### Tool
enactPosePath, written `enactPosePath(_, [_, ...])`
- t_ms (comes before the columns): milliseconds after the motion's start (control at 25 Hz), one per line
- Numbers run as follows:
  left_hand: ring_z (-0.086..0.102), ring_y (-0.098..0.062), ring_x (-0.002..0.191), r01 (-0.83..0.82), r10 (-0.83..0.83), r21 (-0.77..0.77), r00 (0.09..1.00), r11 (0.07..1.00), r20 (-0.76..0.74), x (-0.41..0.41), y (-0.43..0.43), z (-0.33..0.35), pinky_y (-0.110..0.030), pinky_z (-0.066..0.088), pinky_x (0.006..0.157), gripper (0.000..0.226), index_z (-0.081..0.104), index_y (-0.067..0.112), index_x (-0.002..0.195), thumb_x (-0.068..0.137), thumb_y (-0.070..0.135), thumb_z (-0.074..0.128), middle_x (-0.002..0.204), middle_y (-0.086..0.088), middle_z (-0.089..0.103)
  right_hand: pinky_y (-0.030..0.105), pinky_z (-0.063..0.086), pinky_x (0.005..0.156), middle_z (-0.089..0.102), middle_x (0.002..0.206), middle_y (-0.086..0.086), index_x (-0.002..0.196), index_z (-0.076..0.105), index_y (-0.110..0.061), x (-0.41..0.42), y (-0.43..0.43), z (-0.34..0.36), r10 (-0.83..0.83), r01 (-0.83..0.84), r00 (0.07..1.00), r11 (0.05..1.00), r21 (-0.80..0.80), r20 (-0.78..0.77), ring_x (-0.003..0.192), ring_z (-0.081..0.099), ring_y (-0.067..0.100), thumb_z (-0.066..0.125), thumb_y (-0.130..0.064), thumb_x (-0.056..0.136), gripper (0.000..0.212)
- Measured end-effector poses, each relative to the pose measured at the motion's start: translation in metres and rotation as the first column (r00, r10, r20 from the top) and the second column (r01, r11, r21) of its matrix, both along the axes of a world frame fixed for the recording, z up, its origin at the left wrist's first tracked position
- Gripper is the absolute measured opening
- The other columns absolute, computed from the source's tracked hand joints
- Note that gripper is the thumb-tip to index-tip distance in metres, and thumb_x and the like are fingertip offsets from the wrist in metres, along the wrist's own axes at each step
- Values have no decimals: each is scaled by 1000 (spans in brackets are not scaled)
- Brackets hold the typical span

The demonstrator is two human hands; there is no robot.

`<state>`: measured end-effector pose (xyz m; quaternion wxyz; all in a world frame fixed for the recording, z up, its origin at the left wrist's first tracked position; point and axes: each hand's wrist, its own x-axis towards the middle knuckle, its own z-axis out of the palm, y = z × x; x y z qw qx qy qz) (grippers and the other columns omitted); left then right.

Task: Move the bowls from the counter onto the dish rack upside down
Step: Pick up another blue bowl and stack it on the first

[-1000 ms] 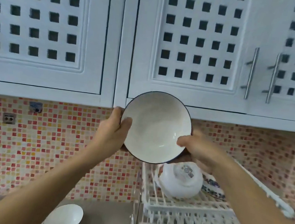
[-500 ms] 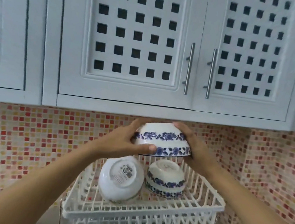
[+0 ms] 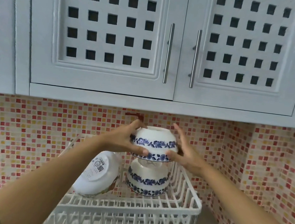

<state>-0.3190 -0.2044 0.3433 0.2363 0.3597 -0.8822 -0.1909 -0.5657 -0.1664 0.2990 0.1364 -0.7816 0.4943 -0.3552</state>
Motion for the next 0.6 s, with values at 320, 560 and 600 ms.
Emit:
enactPosePath(320, [58,-21,103,-93,81,28,957,995,278,-30,-28,-24,-32,53,91,87,28,21,130,65,44,82,122,-2,52,47,41,106,25,154,5,145,16,-37,-17,-34,-18,59,-61,998,967,246,15,138,33,26,75,-68,46,120])
enactPosePath(560, [50,-20,105,-140,125,5,899,990,420,-36,-35,-34,-36,46,97,92,25,24,128,60,49,83,131,-1,45,45,32,113,12,155,-8,146,11,-34,-17,-52,-18,61,0,969,969,245,-241,138,26,20,75,-69,50,121])
enactPosePath(600, [48,-19,105,-142,125,6,889,990,440,-37,-34,-34,-36,45,98,92,25,24,128,60,50,82,131,0,44,45,32,113,11,155,-8,146,11,-33,-15,-53,-18,62,8,959,969,247,-276,138,26,20,75,-70,49,122])
